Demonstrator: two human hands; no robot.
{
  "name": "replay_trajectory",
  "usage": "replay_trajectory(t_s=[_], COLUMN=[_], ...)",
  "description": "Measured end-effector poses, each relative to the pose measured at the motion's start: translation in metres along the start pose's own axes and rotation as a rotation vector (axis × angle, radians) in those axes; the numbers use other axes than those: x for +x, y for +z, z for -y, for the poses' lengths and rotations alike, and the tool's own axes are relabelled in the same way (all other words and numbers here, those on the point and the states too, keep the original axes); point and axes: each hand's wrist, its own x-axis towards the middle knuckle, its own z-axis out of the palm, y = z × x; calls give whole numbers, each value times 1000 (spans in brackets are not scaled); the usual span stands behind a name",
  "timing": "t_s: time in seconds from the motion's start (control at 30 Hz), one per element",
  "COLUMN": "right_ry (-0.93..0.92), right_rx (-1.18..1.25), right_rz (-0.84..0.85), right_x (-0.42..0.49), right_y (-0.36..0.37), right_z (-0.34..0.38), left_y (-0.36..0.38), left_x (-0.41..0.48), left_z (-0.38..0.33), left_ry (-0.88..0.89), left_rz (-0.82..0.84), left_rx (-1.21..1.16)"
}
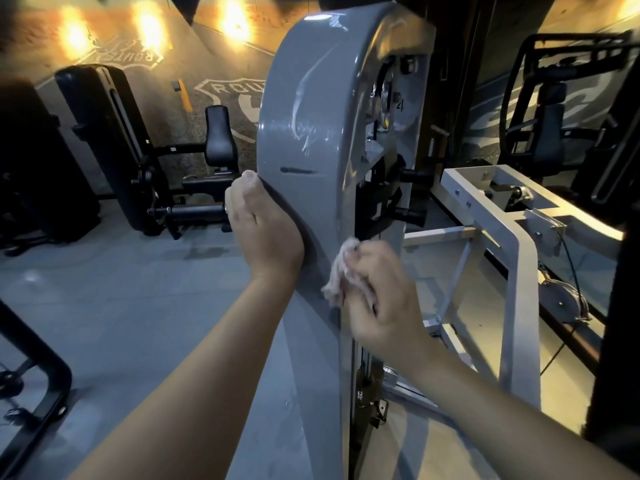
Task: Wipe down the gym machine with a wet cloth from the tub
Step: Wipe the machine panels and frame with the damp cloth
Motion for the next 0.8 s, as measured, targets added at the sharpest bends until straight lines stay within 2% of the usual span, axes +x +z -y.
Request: replay_trajectory(t_s=[0.07,0.23,0.33,0.43,0.6,0.8], right_ry=[-27,-80,-58,-60,-10,-12], right_rx=[-59,-231,-153,-209,-262,-272], right_rz=[23,-175,-56,-4,-226,-89], right_x=[-1,57,9,-20,47,-19], right_y=[-1,-6,0,3,0,9], right_z=[0,6,-8,-13,0,-6], left_y=[-1,-3,-3,-4,-3,-3], left_x=[1,4,4,5,5,4], left_z=[1,6,5,5,7,7], left_ry=[18,30,65,78,21,20], left_rz=[-14,5,9,13,-6,10], left_rx=[3,-4,1,-12,-19,-4])
